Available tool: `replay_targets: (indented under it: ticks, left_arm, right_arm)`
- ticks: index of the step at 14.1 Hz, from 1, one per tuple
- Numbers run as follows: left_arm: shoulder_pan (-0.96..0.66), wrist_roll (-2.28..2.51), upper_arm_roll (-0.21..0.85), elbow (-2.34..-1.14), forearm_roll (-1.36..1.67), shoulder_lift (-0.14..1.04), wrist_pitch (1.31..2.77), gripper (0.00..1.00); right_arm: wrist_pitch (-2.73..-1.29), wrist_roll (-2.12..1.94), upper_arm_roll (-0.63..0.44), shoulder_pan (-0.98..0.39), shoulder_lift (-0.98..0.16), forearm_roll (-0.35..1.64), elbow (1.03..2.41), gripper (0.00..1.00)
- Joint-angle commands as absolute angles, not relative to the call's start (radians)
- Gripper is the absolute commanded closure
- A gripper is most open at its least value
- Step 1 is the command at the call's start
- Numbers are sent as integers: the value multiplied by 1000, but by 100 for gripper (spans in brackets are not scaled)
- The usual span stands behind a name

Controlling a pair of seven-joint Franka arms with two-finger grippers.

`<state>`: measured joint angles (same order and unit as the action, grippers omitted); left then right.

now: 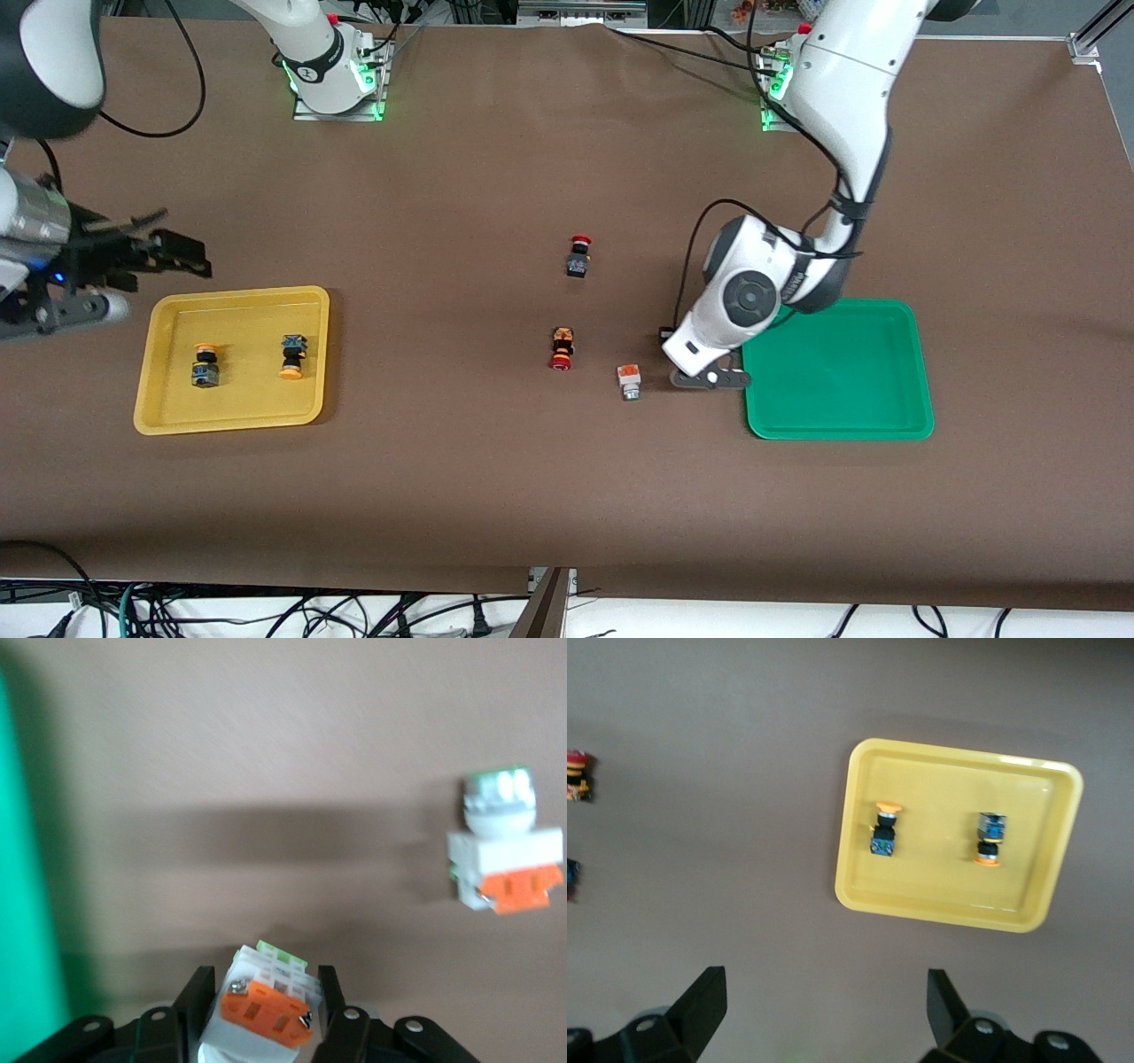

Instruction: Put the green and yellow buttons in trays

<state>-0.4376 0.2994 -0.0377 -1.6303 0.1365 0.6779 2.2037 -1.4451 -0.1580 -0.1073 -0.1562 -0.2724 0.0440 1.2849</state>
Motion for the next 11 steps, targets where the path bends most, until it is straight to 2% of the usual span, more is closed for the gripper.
replay_targets:
  ticks: [1, 4, 9, 10, 11]
  left_arm:
    - [-365, 188, -31, -1534, 110, 661, 2062, 100]
    - [-301, 100, -66, -1545, 31, 673, 2062, 100]
    - [-212, -66, -64, -1543, 32, 765, 2149, 98]
    - [-198, -66, -64, -1542, 35, 782, 2157, 73]
    - [-196, -64, -63, -1542, 37, 793, 2166, 41]
  right_arm:
    - [-1506, -160, 20, -40, -106, -37, 1486, 0]
    - [-1506, -159, 23, -2, -34, -28, 1551, 0]
    - [-1488, -163, 21, -8, -78, -29, 1474, 0]
    - [-1488, -164, 21, -8, -80, -29, 1474, 0]
    - [-1488, -166, 21, -6, -86, -31, 1473, 0]
